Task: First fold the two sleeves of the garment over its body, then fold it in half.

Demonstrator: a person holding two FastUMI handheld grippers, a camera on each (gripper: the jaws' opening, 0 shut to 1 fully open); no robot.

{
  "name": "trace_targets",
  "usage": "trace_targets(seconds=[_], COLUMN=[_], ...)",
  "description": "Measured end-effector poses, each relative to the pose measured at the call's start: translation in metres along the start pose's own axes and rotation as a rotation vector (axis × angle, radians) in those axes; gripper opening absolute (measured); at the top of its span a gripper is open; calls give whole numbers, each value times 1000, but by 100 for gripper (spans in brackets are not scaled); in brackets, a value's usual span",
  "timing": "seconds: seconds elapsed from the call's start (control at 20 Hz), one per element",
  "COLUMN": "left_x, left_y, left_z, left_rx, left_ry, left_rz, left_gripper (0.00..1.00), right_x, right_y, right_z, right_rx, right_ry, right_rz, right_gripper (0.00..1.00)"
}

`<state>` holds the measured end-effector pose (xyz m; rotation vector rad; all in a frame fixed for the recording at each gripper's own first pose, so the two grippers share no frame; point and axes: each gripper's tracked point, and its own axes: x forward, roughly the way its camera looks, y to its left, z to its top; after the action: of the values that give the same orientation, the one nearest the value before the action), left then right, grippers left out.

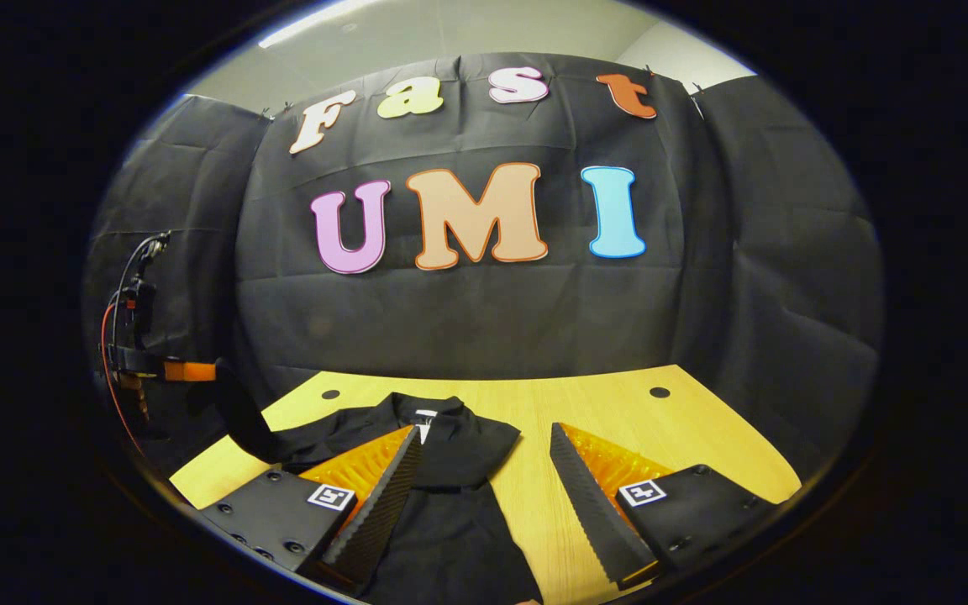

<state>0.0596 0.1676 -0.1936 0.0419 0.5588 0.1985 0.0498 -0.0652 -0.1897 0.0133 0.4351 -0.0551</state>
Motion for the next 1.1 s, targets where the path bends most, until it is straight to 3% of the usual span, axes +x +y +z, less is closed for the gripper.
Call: trace_targets(seconds=[0.55,1.1], left_x=[55,86], left_y=[-115,-224], left_z=[8,-14], left_rx=[100,169], left_ry=[27,104], left_rz=[-244,-433], left_gripper=[0,0], right_x=[-21,-46], right_y=[-52,-90], right_z=[0,-6], right_rx=[54,90], right_ry=[-4,16], right_rz=[-153,-272], right_gripper=[96,98])
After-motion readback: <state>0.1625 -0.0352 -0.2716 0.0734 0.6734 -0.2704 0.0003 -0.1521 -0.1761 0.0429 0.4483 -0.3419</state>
